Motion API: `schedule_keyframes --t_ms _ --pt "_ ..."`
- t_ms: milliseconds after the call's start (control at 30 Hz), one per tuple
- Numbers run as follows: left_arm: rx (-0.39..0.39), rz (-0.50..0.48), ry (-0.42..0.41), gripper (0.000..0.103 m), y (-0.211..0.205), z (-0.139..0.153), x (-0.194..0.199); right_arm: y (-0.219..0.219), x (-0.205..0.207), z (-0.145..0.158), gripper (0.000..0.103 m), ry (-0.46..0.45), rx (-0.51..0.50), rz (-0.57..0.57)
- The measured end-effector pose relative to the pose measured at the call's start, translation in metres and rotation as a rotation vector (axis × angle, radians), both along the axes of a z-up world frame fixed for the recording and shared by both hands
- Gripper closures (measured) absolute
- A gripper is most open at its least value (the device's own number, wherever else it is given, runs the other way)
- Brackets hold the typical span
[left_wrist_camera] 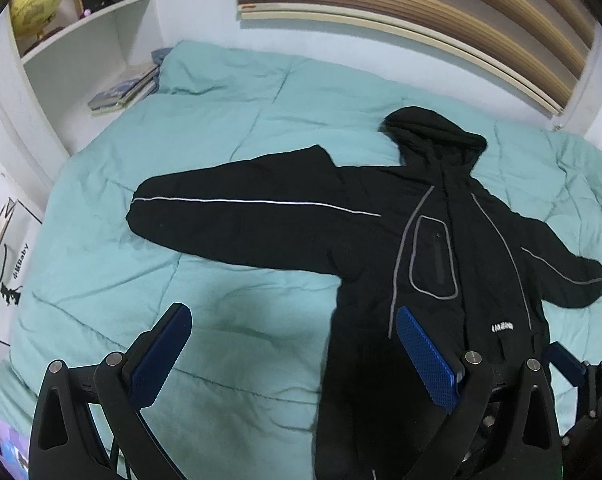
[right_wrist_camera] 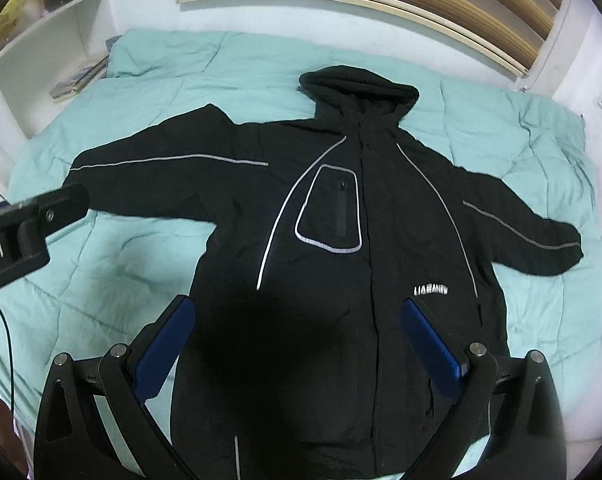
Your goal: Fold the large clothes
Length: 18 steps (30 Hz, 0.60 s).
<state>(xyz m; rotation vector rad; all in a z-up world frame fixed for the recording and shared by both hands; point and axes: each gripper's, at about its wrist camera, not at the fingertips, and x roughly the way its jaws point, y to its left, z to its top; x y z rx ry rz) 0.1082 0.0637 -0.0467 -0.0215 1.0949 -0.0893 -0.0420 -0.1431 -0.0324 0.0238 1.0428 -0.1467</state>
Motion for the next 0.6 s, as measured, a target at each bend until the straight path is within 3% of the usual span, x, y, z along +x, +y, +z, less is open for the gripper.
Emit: schedule_keyframes --t_ms 167,333,600 --pt "0.017 0.064 0.031 0.001 0.025 -0.024 0.034 0.002 0.035 -0.01 0.0 0.018 0.001 0.008" --pt "0.04 0.156 0.01 0.001 0.066 -0.049 0.068 0.01 0.072 -0.022 0.0 0.032 0.004 0.025" --pt "-0.043 0.349 -0.014 0.001 0.168 -0.095 0.126 0.037 0.132 -0.05 0.0 0.053 0.023 0.1"
